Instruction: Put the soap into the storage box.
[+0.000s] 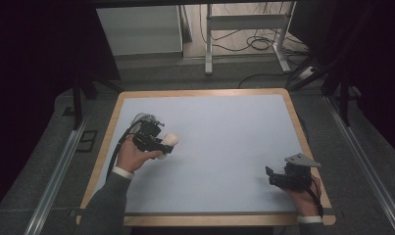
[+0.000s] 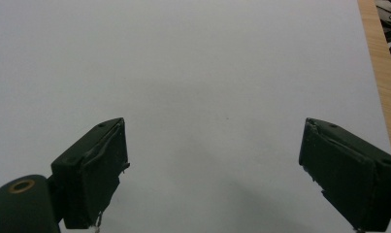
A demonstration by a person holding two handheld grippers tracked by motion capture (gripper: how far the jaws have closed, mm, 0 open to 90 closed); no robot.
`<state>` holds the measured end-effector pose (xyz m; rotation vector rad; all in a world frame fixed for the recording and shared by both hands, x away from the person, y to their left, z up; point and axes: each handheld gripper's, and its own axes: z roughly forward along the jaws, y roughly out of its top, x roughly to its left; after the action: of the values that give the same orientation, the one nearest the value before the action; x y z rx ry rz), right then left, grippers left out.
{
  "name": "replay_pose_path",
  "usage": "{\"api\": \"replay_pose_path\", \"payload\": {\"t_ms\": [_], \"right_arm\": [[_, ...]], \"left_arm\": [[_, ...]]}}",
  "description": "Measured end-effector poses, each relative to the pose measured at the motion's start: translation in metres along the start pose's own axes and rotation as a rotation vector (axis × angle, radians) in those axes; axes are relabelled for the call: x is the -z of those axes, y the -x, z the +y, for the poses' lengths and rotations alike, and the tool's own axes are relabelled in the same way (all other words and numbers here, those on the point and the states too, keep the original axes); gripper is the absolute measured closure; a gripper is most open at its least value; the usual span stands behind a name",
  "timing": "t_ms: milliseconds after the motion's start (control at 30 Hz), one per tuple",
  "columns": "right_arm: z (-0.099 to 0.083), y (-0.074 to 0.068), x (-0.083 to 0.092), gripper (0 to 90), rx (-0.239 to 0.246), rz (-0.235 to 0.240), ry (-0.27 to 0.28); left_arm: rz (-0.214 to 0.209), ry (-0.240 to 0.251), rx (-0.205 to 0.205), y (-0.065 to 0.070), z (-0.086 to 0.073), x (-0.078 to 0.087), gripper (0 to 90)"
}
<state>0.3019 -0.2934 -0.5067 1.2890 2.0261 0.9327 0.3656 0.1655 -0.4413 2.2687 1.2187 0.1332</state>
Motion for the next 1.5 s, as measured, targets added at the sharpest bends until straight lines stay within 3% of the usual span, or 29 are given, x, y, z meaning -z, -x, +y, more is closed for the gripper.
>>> {"api": "replay_pose_path", "payload": {"t_ms": [500, 900, 1500], "right_arm": [[0.0, 0.001, 0.0, 9.9, -0.002, -0.004, -0.002], [-0.001, 0.001, -0.001, 9.9, -0.003, -0.005, -0.006], [-0.002, 0.002, -0.002, 9.9, -0.001, -0.009, -0.012]], "left_arm": [[0.01, -0.008, 0.022, -0.015, 0.004, 0.001, 49.6], [0.018, 0.016, 0.047, -0.029, 0.011, 0.006, 49.6], [0.051, 0.045, 0.122, -0.053, 0.013, 0.009, 49.6]]}}
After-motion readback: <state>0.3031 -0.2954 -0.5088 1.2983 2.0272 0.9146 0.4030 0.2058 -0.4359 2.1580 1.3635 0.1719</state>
